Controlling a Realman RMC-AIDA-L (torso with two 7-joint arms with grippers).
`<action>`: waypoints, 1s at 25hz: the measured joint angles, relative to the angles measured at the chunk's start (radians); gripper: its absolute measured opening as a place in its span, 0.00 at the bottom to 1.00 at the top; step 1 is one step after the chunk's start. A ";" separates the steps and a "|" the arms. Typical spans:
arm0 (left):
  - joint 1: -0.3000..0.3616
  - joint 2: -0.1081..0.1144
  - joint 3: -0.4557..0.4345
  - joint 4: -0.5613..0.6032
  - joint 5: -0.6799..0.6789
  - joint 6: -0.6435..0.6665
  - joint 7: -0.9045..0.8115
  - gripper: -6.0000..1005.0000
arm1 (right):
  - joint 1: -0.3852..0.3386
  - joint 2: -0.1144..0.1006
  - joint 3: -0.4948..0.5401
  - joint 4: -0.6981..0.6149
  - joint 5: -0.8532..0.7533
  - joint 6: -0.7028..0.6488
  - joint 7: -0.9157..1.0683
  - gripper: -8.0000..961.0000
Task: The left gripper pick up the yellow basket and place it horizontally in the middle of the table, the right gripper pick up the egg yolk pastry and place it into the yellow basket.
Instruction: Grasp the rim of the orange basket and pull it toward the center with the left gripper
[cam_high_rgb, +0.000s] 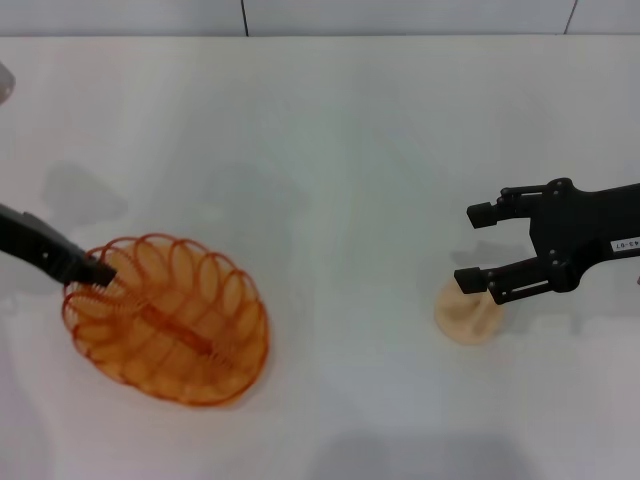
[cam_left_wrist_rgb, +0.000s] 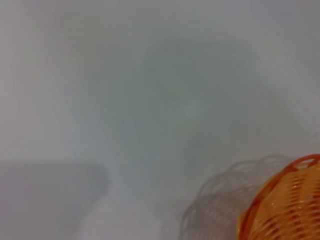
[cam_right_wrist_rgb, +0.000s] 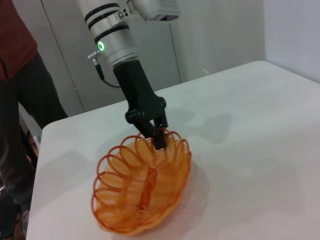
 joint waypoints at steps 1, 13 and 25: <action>0.003 -0.003 -0.003 0.012 -0.016 0.003 -0.003 0.11 | 0.000 0.000 0.000 0.000 0.000 0.000 0.000 0.88; 0.009 -0.008 -0.066 0.081 -0.123 0.009 -0.128 0.10 | 0.000 0.001 0.002 0.004 0.000 0.010 0.000 0.88; 0.001 -0.033 -0.065 0.077 -0.166 -0.047 -0.361 0.09 | 0.008 0.001 0.009 0.007 0.000 0.012 0.000 0.88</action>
